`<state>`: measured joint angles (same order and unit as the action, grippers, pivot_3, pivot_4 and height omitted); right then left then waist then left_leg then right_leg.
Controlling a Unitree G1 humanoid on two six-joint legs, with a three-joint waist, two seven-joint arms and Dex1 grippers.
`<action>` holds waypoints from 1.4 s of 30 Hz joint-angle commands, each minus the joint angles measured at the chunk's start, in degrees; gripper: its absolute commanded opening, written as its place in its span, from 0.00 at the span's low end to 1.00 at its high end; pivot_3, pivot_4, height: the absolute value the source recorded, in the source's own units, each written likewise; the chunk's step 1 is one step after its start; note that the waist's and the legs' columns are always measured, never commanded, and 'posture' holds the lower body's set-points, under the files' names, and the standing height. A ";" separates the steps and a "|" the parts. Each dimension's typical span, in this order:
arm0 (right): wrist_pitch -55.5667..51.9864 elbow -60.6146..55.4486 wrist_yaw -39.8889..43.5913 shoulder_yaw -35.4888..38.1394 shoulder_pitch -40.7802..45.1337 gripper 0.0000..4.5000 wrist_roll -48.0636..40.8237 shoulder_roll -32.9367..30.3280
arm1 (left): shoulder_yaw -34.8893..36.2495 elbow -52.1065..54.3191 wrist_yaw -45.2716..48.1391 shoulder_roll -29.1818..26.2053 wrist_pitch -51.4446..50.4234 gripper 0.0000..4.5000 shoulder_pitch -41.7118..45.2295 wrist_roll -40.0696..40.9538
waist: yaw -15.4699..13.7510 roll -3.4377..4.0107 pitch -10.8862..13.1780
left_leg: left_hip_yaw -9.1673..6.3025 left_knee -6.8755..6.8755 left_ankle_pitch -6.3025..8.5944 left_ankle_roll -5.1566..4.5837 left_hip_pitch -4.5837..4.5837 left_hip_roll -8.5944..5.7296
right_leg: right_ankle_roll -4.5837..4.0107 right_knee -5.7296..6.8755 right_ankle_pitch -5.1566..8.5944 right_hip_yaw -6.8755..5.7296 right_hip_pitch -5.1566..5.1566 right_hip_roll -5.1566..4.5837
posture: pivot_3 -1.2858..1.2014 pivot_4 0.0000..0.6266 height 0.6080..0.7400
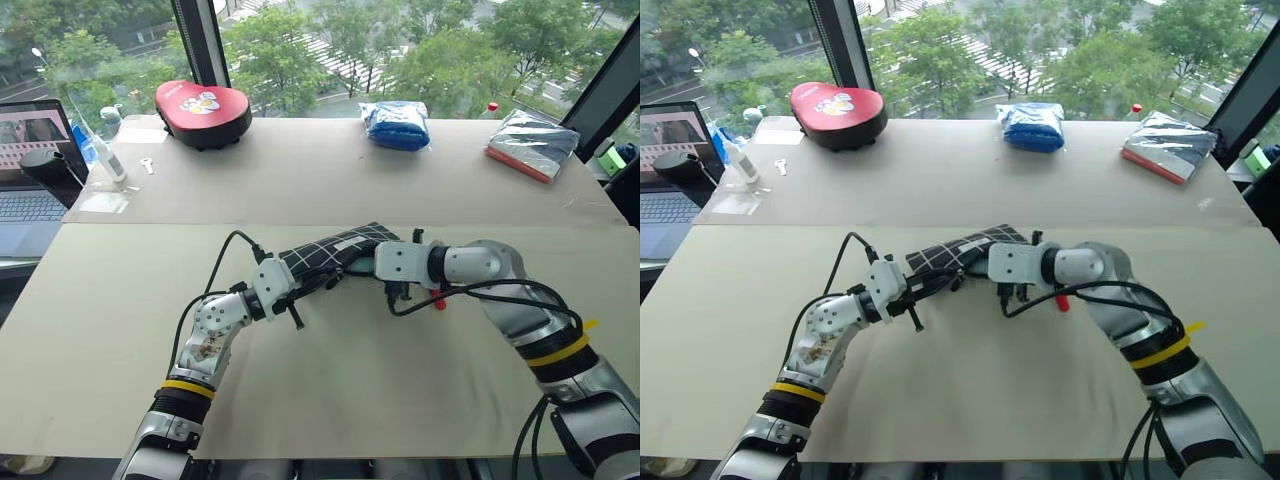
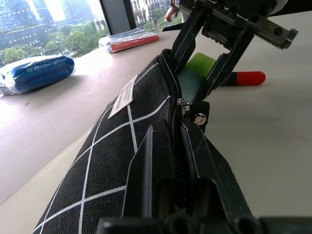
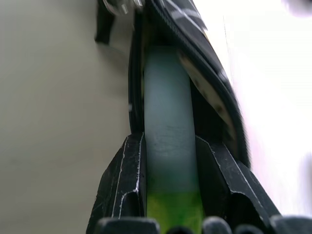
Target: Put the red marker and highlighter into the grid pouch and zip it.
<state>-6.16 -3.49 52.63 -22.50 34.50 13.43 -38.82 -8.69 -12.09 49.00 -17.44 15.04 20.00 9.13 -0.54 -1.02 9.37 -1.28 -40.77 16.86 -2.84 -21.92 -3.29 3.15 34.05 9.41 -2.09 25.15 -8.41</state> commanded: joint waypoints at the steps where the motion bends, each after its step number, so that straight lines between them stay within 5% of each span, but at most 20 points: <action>1: 7.16 -0.81 -1.43 -1.78 -0.97 0.23 2.49 0.79 | 0.10 2.40 0.05 0.29 0.90 0.00 0.95 0.83 | -0.01 0.00 0.00 | 0.00 0.00 0.00 0.00 -0.02 -0.01 | 0.00 -0.01 0.00 0.00 0.00 0.00 | 0.52 0.24 1.00; 11: 20.99 8.79 -9.96 0.56 0.61 0.23 5.80 3.21 | 0.37 2.63 -0.60 0.61 0.90 0.00 0.54 0.97 | 0.13 0.00 0.00 | 0.01 0.00 -0.01 0.00 0.00 -0.04 | 0.00 -0.01 0.00 0.01 -0.02 0.00 | 0.52 0.24 1.00; 13: 20.04 8.54 -8.05 1.50 0.30 0.45 3.61 3.06 | 0.46 2.66 -0.67 0.60 0.91 0.00 0.50 1.00 | 0.18 0.00 0.00 | 0.02 0.00 -0.01 0.00 0.00 -0.03 | 0.00 -0.01 0.00 0.00 -0.02 0.00 | 0.52 0.24 1.00; 17: 17.93 8.43 -6.61 4.49 0.81 0.70 0.12 3.20 | 0.58 2.76 -0.82 0.67 0.83 0.00 0.48 1.02 | 0.22 0.00 0.00 | 0.01 0.00 -0.01 0.00 0.01 -0.02 | 0.00 -0.01 0.00 0.00 -0.03 0.01 | 0.52 0.24 1.00; 23: 16.41 7.63 -0.96 11.25 1.34 0.70 -9.87 0.46 | 0.58 2.76 -0.91 0.76 0.75 0.00 0.44 1.01 | 0.13 0.00 0.00 | 0.01 -0.01 -0.01 -0.01 -0.01 -0.01 | 0.00 -0.01 0.00 0.01 -0.03 0.00 | 0.52 0.24 1.00; 33: -22.37 -6.22 10.44 28.29 -2.99 0.70 -44.96 -8.96 | 1.59 2.46 -2.02 1.07 -0.37 0.00 0.82 1.40 | -0.13 0.00 0.00 | -0.01 -0.04 0.10 -0.20 -0.06 0.07 | -0.01 -0.02 -0.01 0.00 -0.05 -0.01 | 0.52 0.24 1.00; 38: -30.03 -6.19 4.31 27.38 -7.85 0.70 -39.69 -14.21 | 1.79 2.38 -2.26 0.80 -0.65 0.00 0.81 1.09 | -0.29 -0.01 0.00 | -0.04 -0.04 0.21 -0.37 -0.07 0.06 | -0.01 -0.03 -0.01 -0.02 -0.05 -0.02 | 0.52 0.24 1.00; 42: -42.60 -9.99 -5.39 26.18 -10.47 0.70 -39.32 -11.77 | 2.03 2.40 -2.34 0.45 -0.72 0.00 0.57 1.11 | -0.05 0.00 -0.01 | 0.02 -0.04 0.18 -0.33 -0.08 0.08 | -0.02 0.00 -0.01 0.04 0.01 -0.03 | 0.52 0.24 1.00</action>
<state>-44.01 -9.19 50.57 3.16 24.15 -25.36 -51.07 -7.56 -11.52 46.95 -16.72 13.97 20.13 9.24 -0.59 -1.02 9.37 -1.26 -40.81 17.05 -3.17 -22.00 -3.20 3.12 34.05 9.39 -2.04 25.18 -8.44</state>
